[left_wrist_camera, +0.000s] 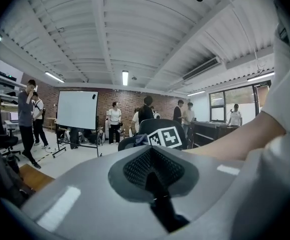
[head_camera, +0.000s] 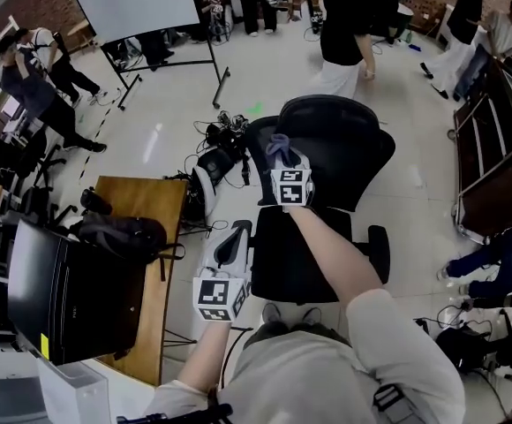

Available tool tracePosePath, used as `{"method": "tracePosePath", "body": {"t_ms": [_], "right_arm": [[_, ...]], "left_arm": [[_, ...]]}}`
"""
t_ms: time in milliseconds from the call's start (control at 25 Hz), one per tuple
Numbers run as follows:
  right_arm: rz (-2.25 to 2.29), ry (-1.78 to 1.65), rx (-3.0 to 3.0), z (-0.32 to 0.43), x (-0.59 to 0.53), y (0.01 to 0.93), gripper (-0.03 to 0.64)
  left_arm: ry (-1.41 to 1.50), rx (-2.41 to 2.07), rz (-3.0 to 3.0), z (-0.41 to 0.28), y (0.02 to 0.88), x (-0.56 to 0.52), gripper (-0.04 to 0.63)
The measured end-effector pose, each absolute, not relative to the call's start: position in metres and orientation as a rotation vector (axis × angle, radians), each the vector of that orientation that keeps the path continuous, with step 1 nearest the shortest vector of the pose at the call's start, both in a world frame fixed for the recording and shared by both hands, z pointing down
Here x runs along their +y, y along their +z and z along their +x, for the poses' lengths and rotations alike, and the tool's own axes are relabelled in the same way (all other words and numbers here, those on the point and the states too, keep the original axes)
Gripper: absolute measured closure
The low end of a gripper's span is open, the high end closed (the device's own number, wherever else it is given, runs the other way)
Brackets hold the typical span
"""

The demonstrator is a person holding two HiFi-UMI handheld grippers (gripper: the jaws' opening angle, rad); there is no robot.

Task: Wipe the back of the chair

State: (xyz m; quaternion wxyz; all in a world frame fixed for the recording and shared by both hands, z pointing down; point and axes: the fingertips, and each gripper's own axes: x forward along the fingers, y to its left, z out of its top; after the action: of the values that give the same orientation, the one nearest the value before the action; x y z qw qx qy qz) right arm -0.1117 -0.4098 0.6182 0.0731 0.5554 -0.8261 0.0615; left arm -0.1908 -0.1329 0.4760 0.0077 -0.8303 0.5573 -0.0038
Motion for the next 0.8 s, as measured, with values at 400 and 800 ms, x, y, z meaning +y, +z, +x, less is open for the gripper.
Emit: {"method": "tracePosePath", "body": {"t_ms": [400,800], "right_arm": [[1.977,0.226,-2.177,0.097,-0.418,0.656,0.569],[1.983,0.249,-2.185,0.105,-0.397,0.664,0.569]], "left_arm": [[-0.008,1.688,-2.64,-0.177,0.484,-0.155,0.538],[-0.012,1.639,-2.668,-0.166,0.486,-0.165,0.538]]}}
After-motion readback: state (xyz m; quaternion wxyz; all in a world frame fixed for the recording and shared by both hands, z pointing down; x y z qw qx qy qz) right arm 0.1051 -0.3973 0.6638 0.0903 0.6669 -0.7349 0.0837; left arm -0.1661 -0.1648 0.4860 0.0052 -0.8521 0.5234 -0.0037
